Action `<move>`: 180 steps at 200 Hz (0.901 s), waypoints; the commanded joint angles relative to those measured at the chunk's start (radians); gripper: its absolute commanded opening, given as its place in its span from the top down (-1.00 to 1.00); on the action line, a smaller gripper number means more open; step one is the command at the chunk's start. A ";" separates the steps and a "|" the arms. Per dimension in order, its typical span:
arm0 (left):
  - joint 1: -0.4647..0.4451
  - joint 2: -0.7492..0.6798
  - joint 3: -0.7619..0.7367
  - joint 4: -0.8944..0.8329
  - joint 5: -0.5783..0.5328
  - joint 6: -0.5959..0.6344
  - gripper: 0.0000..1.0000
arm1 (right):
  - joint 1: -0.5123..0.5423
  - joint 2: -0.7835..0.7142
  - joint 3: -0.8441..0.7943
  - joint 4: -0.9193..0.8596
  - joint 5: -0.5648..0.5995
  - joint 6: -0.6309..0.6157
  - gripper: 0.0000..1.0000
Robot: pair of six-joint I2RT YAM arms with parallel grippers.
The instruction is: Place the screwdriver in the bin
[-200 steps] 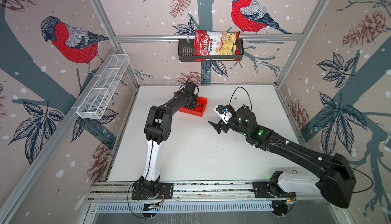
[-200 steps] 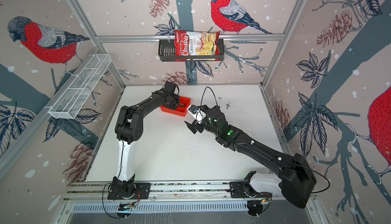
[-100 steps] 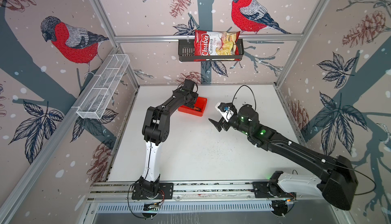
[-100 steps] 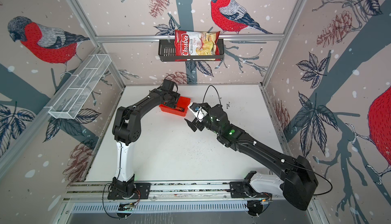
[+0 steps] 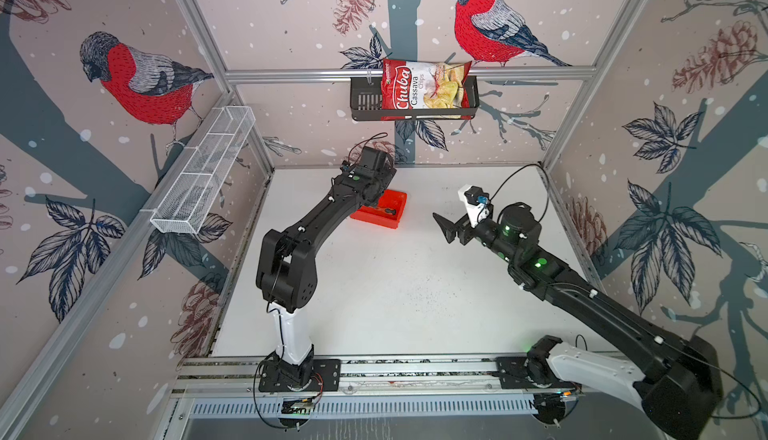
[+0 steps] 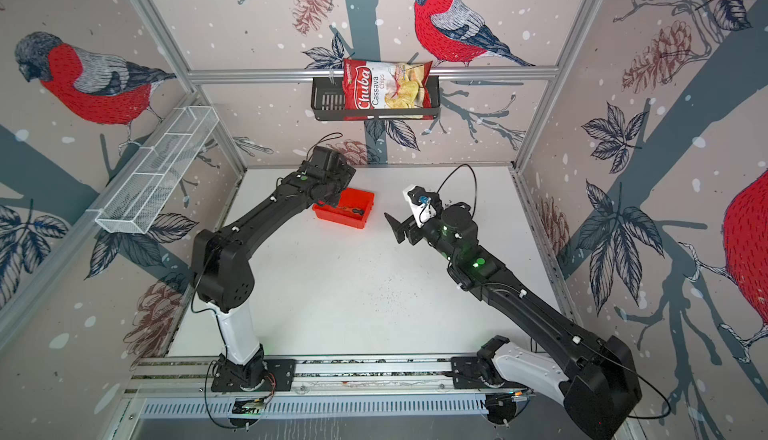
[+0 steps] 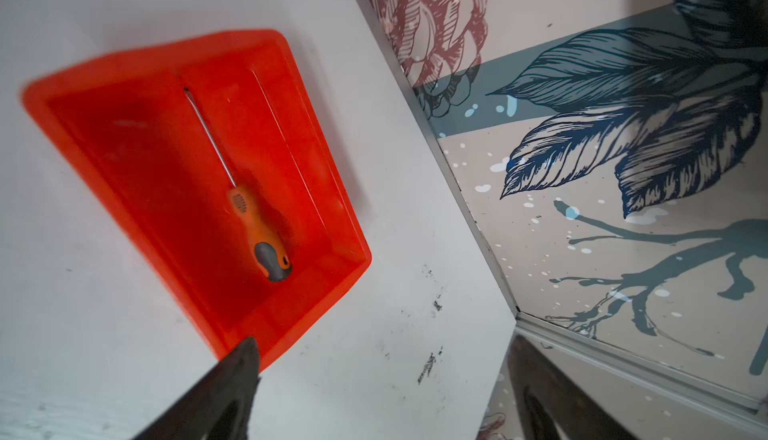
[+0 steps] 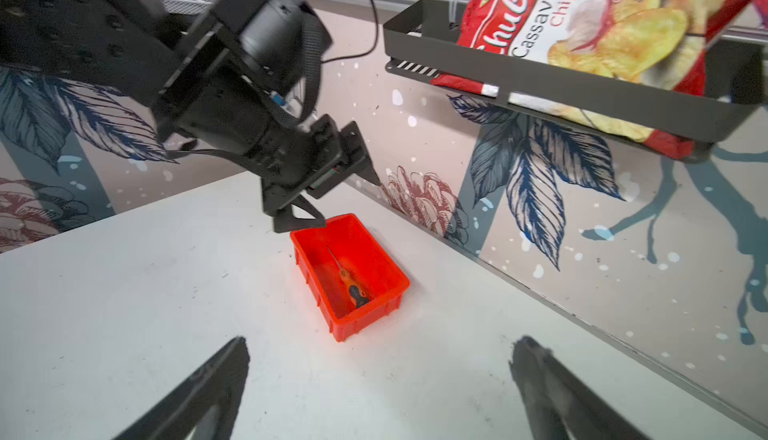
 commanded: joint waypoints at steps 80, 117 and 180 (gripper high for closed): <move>-0.007 -0.532 -0.810 0.912 -0.138 0.993 -0.97 | -0.311 -0.162 -0.271 0.195 0.105 0.103 -0.98; 0.057 -0.612 -0.988 1.032 -0.164 1.174 -0.94 | -0.450 -0.142 -0.387 0.305 0.159 0.084 -0.98; 0.130 -0.671 -1.278 1.309 -0.345 1.410 -0.96 | -0.640 -0.075 -0.541 0.539 0.201 0.160 -0.98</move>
